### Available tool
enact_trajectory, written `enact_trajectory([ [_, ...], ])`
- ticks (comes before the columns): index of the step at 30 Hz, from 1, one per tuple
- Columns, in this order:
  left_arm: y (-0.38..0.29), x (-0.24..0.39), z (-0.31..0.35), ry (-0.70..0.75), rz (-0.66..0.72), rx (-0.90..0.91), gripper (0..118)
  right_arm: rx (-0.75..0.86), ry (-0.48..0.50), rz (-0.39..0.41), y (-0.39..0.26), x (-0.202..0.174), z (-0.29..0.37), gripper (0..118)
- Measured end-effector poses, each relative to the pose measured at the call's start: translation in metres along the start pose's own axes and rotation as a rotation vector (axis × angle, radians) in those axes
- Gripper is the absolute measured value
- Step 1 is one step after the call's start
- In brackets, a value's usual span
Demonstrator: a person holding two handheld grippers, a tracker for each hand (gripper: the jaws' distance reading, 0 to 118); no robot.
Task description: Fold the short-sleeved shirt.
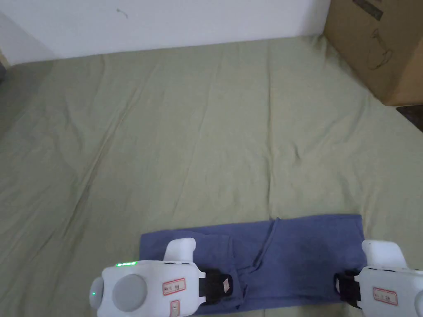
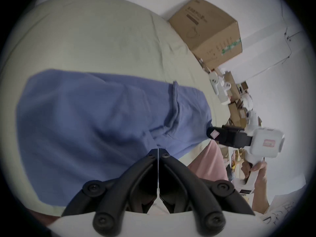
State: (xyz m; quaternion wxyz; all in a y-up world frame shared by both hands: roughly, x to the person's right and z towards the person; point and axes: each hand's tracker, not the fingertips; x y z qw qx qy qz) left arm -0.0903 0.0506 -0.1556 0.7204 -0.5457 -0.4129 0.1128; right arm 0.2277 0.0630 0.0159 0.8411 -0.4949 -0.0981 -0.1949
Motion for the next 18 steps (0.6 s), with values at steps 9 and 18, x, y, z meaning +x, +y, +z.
enact_trajectory([
  [9,-0.015,-0.104,0.103,0.084,0.225,0.152,78,-0.006,-0.007,0.026,0.005,-0.013,-0.004,0],
  [18,-0.031,-0.149,0.076,-0.196,0.493,0.222,91,-0.017,0.001,0.069,0.009,-0.044,-0.009,0],
])
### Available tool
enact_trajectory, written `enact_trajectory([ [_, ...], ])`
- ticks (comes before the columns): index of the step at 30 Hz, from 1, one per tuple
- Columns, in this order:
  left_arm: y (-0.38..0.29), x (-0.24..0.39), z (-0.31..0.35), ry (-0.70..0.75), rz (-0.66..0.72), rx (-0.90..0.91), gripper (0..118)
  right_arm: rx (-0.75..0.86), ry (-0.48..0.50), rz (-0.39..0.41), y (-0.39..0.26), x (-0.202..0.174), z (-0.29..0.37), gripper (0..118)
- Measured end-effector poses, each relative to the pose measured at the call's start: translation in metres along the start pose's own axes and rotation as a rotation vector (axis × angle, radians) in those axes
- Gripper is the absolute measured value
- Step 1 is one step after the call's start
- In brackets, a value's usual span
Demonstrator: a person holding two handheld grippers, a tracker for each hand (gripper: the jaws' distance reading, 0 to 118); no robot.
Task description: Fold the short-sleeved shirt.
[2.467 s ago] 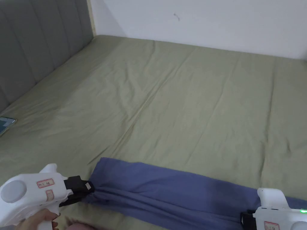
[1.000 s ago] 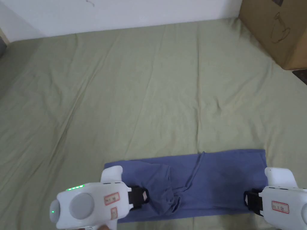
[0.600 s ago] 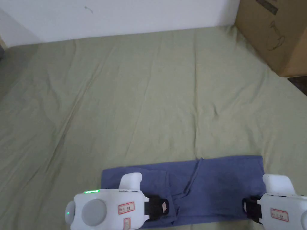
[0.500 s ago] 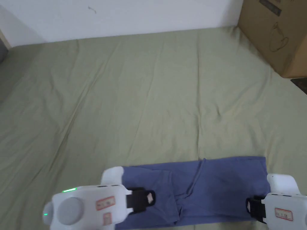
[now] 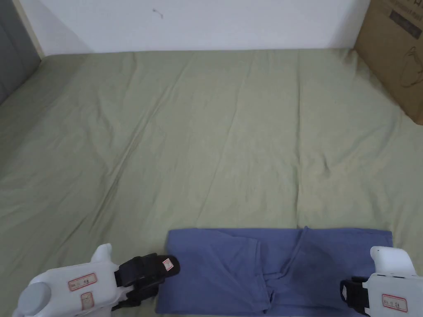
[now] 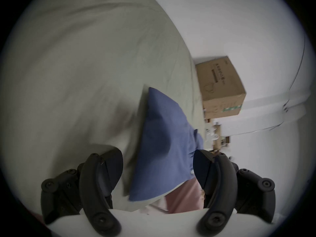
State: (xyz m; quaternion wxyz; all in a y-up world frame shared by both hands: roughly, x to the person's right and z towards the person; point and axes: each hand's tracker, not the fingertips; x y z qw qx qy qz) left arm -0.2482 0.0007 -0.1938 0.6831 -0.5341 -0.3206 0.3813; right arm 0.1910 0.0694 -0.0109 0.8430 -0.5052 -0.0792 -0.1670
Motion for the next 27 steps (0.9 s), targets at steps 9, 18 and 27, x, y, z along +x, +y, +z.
enact_trajectory([
  [9,0.003,-0.007,-0.027,-0.014,0.003,-0.082,12,-0.009,-0.028,0.044,0.005,-0.017,0.008,0],
  [18,0.015,0.003,0.014,0.060,-0.128,-0.063,12,-0.015,-0.031,0.053,0.013,-0.024,0.001,0],
  [27,0.064,-0.040,0.135,0.335,-0.123,0.099,12,-0.007,-0.010,0.085,0.022,-0.036,-0.004,0],
])
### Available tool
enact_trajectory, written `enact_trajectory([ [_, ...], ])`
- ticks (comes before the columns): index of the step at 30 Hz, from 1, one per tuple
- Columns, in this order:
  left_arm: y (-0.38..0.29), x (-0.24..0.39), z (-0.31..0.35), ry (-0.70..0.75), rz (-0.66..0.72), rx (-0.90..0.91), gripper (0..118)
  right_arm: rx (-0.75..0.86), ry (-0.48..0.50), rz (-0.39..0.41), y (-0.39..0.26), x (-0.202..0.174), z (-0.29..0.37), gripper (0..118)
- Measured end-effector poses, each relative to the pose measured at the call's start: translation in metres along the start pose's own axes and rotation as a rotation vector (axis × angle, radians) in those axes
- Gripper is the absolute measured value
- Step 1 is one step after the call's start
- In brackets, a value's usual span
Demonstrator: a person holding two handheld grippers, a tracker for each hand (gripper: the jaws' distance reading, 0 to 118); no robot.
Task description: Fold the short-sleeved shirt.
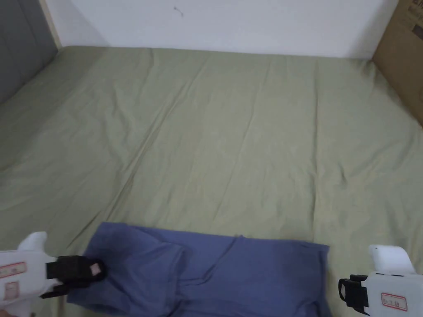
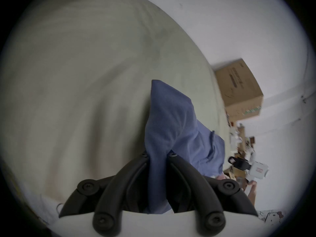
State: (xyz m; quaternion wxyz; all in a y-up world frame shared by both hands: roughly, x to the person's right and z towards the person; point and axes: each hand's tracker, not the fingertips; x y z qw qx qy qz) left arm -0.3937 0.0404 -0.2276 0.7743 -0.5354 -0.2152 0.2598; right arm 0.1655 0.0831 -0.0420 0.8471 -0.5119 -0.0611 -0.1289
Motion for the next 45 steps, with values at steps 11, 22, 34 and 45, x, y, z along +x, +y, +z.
enact_trajectory([
  [11,0.013,0.059,0.061,0.170,-0.163,0.124,12,-0.001,0.040,-0.075,-0.010,0.006,-0.009,0],
  [22,-0.044,0.246,-0.045,0.088,-0.507,0.000,12,0.023,0.027,-0.123,-0.024,0.035,0.008,0],
  [34,-0.109,0.289,-0.145,-0.063,-0.651,-0.329,78,0.009,-0.019,-0.249,-0.049,0.085,0.013,0],
  [45,-0.057,0.223,-0.096,0.065,-0.421,-0.106,0,0.001,0.000,-0.232,-0.043,0.073,0.003,0],
])
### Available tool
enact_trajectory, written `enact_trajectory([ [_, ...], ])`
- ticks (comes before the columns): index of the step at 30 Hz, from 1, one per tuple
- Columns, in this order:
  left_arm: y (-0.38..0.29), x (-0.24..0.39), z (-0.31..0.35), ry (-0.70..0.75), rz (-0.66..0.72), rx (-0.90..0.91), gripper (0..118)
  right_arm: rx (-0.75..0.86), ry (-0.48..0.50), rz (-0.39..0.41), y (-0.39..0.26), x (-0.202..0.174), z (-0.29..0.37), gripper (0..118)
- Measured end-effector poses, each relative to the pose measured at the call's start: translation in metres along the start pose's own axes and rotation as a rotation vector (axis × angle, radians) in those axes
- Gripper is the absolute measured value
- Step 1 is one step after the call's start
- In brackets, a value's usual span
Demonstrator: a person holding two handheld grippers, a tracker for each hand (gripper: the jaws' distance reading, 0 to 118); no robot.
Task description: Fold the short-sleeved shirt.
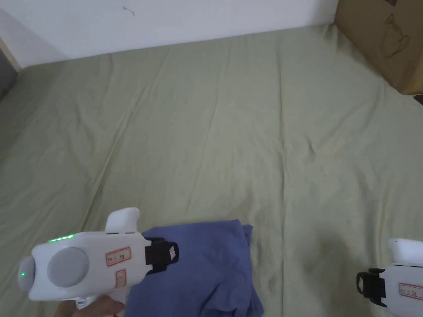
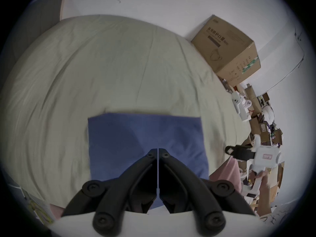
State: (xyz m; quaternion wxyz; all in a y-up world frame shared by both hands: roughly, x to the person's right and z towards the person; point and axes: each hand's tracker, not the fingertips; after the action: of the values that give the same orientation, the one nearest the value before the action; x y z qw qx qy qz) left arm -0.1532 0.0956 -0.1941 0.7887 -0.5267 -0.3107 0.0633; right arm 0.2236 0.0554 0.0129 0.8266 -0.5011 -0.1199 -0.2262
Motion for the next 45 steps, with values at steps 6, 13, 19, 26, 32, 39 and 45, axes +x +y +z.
enact_trajectory([
  [6,-0.038,0.038,-0.047,-0.174,-0.028,-0.135,0,-0.007,0.001,0.040,0.002,-0.009,-0.001,0],
  [13,-0.053,0.083,-0.094,-0.179,-0.093,-0.220,0,-0.005,-0.009,0.043,0.001,-0.003,0.005,0],
  [19,-0.051,0.094,-0.113,-0.248,-0.084,-0.260,0,-0.006,-0.012,0.036,0.000,-0.001,0.006,0],
  [26,-0.042,0.089,-0.089,-0.297,-0.094,-0.197,0,-0.001,-0.003,0.060,0.003,-0.013,0.011,0],
  [32,-0.023,0.010,-0.011,-0.262,0.072,0.008,0,0.017,0.015,0.111,0.012,-0.036,0.017,0],
  [39,-0.042,-0.091,0.062,-0.098,0.258,0.162,0,0.009,0.133,0.229,0.026,-0.093,0.005,0],
  [45,-0.067,-0.126,0.069,-0.135,0.366,0.176,0,0.008,0.200,0.417,0.032,-0.166,-0.008,0],
])
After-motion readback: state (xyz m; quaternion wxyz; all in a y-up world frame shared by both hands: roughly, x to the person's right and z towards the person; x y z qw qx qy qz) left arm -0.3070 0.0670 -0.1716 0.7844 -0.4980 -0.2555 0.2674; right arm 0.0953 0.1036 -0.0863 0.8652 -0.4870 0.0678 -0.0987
